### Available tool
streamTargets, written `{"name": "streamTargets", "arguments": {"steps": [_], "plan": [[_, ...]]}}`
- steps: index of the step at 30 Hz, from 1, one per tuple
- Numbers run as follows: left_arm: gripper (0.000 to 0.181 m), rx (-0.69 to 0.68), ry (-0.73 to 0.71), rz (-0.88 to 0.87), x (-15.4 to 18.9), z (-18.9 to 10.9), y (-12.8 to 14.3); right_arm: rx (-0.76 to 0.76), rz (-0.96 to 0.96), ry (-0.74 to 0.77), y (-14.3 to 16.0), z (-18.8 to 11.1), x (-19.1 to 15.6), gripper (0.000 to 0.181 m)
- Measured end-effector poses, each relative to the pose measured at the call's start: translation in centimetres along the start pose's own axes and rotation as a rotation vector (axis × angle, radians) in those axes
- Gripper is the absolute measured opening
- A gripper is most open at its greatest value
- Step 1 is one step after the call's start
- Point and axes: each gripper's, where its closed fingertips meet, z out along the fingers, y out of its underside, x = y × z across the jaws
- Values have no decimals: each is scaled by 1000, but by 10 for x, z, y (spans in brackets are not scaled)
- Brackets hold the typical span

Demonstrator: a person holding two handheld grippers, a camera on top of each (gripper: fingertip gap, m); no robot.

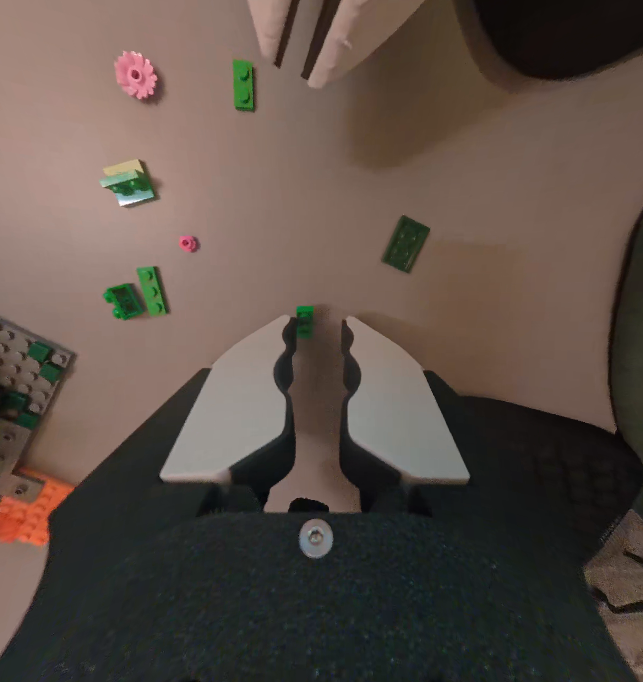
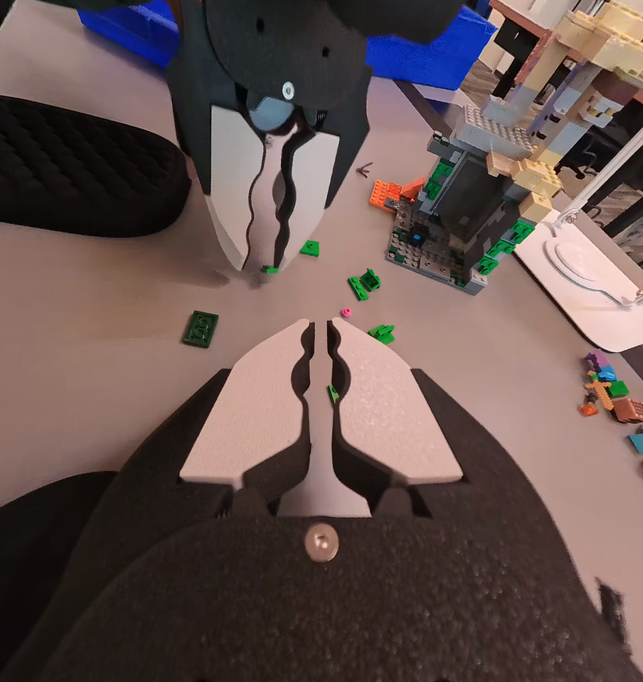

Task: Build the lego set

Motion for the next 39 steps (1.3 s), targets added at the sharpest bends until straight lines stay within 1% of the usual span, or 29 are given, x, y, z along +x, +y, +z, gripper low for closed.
{"name": "streamTargets", "arguments": {"steps": [3,6,9,12,14,16,18,20,22,24,26,29,32,33,36,39], "plan": [[25,54,-15,-15,1,-17,4,-2,1,-4,1,0,0,6],[27,106,-71,-43,-2,-38,14,-3,7,-10,2,2,-1,6],[27,108,-128,-69,-2,-54,34,-3,15,-17,2,3,-2,6],[22,129,-240,-118,-7,-86,63,-7,15,-19,4,4,-3,6],[21,133,-329,-196,-16,-120,96,-7,14,-20,3,5,-4,6],[20,113,-433,-307,-26,-160,141,-6,15,-25,3,5,-5,6],[20,84,-524,-445,-35,-199,195,-6,14,-31,3,6,-6,6],[20,16,-606,-587,-42,-229,256,-9,14,-37,3,8,-7,6],[19,-33,-604,-731,-45,-242,314,-12,16,-43,4,9,-8,6],[17,-57,-585,-861,-51,-240,363,-17,18,-46,5,10,-8,6],[17,-93,-547,-963,-56,-226,403,-18,22,-45,6,11,-8,6],[20,-136,-497,-1083,-69,-200,443,-13,35,-42,6,11,-7,6],[23,-212,-453,-1120,-79,-178,470,-11,45,-39,6,11,-6,6],[25,-231,-425,-1128,-80,-172,475,-12,46,-39,6,11,-5,6],[26,-275,-378,-1130,-85,-161,486,-16,53,-38,8,11,-4,6],[26,-259,-308,-1146,-86,-153,486,-20,61,-41,11,12,-4,6]]}}
